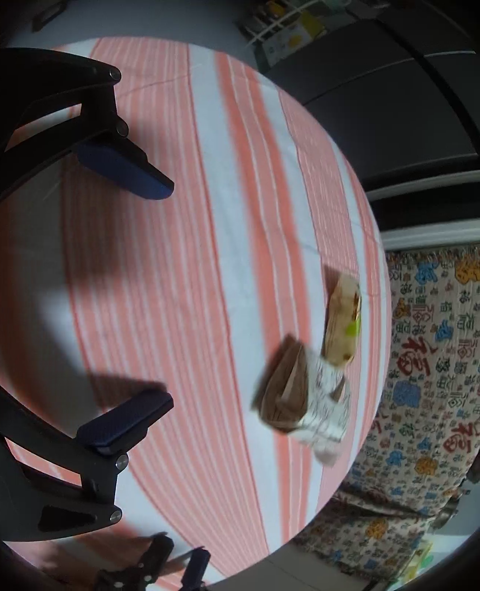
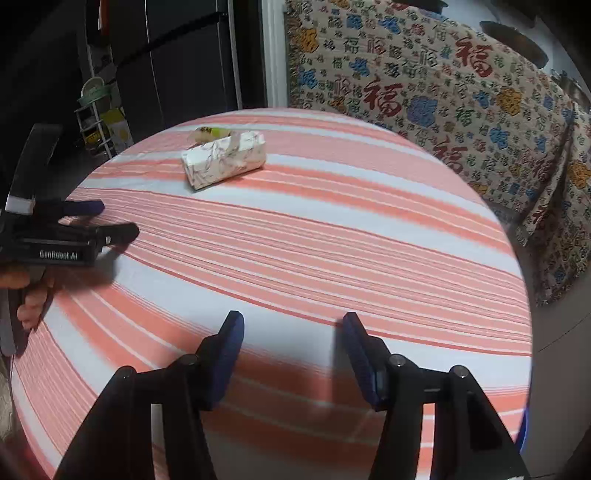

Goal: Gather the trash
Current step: 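Return both open tools to the table over the remaining wrappers, then grasp the yellow-green snack packet with the left tool while the right tool grasps the white paper wrapper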

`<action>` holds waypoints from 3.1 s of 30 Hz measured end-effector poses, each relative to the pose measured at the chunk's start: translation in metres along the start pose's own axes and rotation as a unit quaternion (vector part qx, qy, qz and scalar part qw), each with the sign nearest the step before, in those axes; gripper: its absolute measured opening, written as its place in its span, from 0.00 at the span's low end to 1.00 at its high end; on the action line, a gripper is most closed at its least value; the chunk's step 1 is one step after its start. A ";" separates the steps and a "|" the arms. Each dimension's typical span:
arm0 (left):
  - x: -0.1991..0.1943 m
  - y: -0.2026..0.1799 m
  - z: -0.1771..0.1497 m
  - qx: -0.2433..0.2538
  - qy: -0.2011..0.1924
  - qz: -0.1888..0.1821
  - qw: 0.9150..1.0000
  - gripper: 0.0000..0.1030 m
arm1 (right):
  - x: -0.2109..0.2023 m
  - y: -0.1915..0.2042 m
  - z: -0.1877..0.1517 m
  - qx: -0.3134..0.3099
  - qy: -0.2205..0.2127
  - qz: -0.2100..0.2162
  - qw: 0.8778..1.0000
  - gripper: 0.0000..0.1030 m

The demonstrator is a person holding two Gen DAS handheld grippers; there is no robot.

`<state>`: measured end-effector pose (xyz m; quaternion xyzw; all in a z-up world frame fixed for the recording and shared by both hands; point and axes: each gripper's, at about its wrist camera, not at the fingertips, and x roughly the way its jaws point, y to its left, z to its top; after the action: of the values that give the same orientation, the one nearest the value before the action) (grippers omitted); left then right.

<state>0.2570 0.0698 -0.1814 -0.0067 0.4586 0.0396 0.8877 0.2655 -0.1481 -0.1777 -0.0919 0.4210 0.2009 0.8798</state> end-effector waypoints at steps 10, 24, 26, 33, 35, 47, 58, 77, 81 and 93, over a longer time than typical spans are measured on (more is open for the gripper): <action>-0.003 0.009 -0.007 0.002 -0.001 -0.001 1.000 1.00 | 0.015 0.034 0.022 -0.001 -0.004 -0.016 1.000 0.60; -0.003 0.051 -0.004 -0.037 0.006 0.028 0.999 1.00 | 0.025 0.071 0.086 0.105 -0.066 0.048 0.991 0.68; -0.002 0.059 -0.004 -0.050 0.005 0.036 0.998 1.00 | 0.040 0.080 0.100 0.133 -0.059 0.064 0.987 0.68; -0.004 0.057 -0.006 -0.058 0.003 0.043 0.997 1.00 | 0.053 0.047 0.100 0.150 -0.047 -0.048 0.986 0.47; -0.004 0.056 -0.005 -0.062 0.003 0.044 0.997 1.00 | 0.041 0.025 0.093 0.139 -0.054 -0.111 0.982 0.48; 0.020 0.017 0.092 0.163 -0.030 -0.082 0.983 0.99 | 0.022 -0.003 0.035 0.103 -0.022 -0.082 0.991 0.64; 0.080 -0.008 0.127 0.259 -0.023 -0.145 0.955 0.90 | 0.028 -0.004 0.026 0.109 0.004 -0.089 0.990 0.68; 0.004 -0.007 0.031 0.111 0.035 -0.099 0.988 0.29 | 0.058 -0.010 0.075 0.045 -0.019 0.076 0.996 0.85; -0.006 -0.023 0.017 0.092 0.031 -0.091 0.991 0.38 | 0.076 0.004 0.098 0.005 -0.025 0.075 0.997 0.85; -0.018 -0.018 0.007 0.083 -0.014 -0.091 0.992 0.75 | 0.038 -0.017 0.054 0.042 -0.026 0.054 0.997 0.42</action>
<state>0.2533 0.0509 -0.1629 0.0256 0.4452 -0.0791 0.8916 0.3322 -0.1347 -0.1732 -0.0268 0.4102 0.2329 0.8814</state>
